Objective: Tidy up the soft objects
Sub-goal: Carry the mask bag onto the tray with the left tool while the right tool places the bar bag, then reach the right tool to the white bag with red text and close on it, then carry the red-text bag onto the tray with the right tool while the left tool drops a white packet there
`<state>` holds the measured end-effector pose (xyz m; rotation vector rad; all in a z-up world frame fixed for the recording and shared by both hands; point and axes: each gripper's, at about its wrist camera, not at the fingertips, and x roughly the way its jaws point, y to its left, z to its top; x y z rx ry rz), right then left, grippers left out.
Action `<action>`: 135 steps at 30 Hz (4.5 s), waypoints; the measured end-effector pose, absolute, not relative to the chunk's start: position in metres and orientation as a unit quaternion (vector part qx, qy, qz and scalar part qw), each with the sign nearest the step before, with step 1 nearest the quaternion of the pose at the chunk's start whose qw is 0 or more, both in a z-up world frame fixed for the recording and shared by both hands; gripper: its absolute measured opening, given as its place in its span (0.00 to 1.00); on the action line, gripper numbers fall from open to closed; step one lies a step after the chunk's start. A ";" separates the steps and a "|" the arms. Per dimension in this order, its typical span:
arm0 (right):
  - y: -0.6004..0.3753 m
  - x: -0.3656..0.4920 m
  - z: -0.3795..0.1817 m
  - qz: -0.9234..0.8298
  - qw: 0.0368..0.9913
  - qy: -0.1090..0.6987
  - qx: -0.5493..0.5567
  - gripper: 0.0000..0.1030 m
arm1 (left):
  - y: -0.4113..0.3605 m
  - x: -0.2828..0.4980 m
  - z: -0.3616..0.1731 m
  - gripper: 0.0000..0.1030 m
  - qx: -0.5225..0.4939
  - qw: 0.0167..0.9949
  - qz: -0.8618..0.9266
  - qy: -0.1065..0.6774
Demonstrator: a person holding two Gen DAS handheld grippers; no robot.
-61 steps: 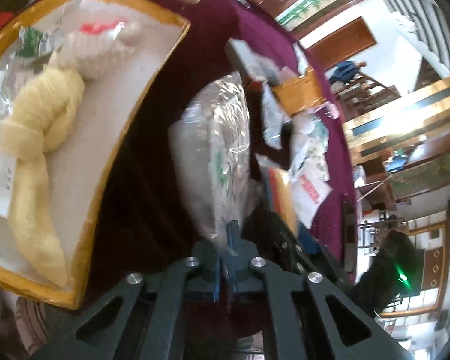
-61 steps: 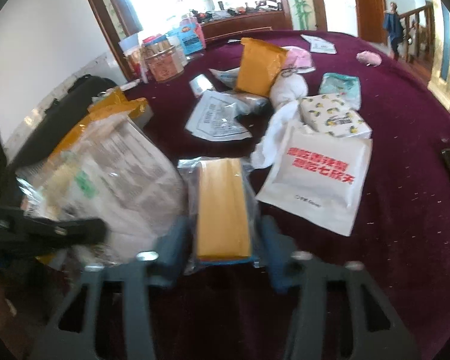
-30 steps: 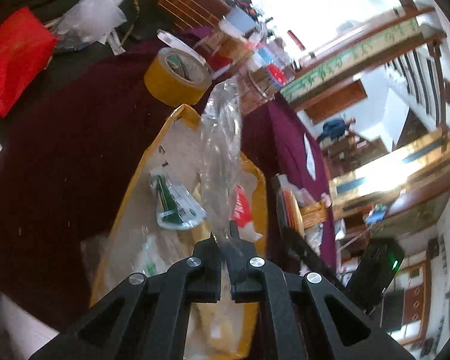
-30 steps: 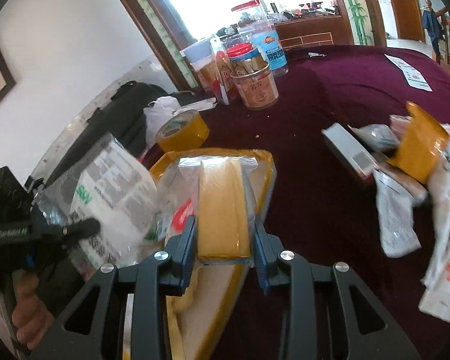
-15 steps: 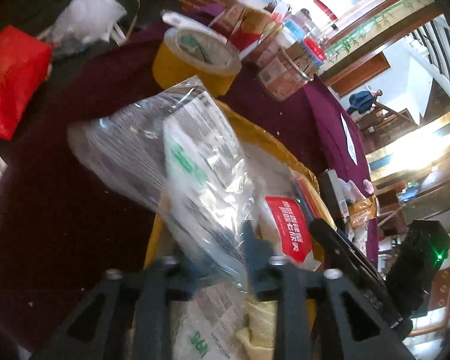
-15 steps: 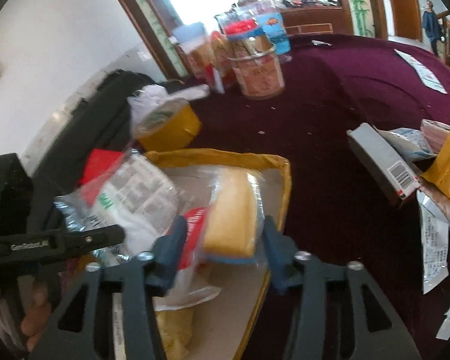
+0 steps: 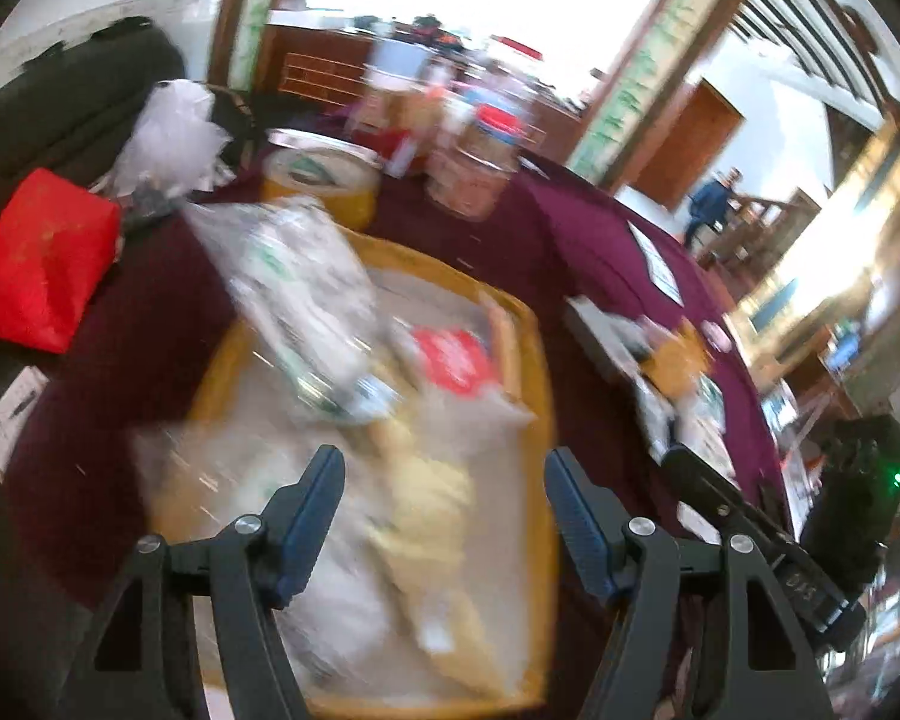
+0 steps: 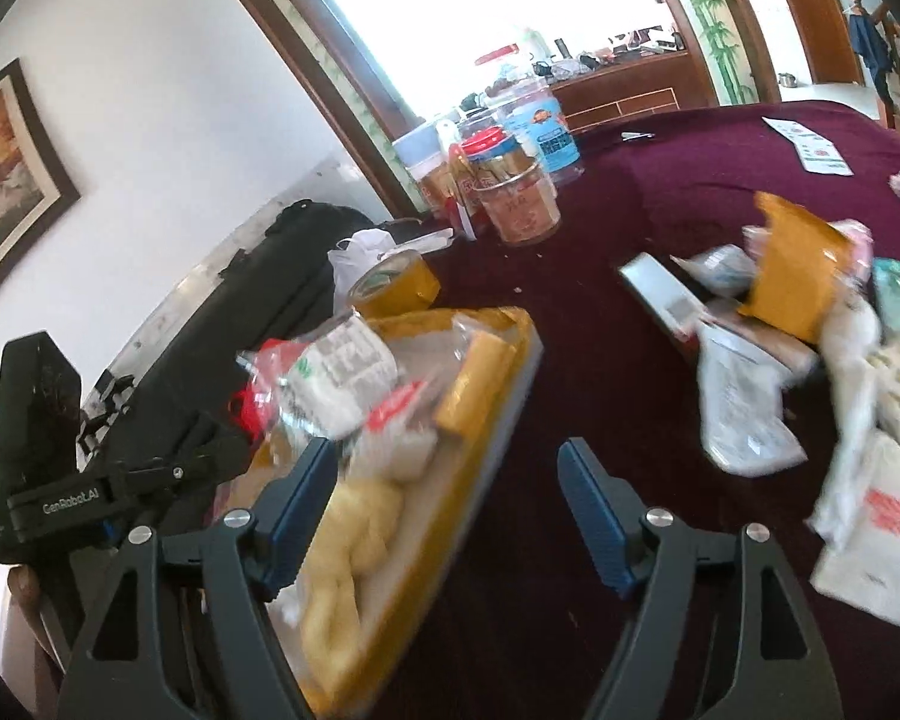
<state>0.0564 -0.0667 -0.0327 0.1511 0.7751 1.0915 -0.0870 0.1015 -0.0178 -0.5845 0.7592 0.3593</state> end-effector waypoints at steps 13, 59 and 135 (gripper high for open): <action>-0.176 0.060 -0.072 0.473 0.775 0.408 0.098 0.74 | -0.005 -0.039 -0.033 0.76 -0.200 0.880 0.138 0.407; -0.203 0.146 -0.097 0.302 0.839 0.449 0.059 0.35 | 0.002 0.052 -0.064 0.76 -0.282 0.836 0.059 0.466; 0.030 0.041 -0.044 0.585 0.693 0.415 0.070 0.10 | 0.151 -0.138 -0.067 0.02 -0.405 0.797 0.187 0.406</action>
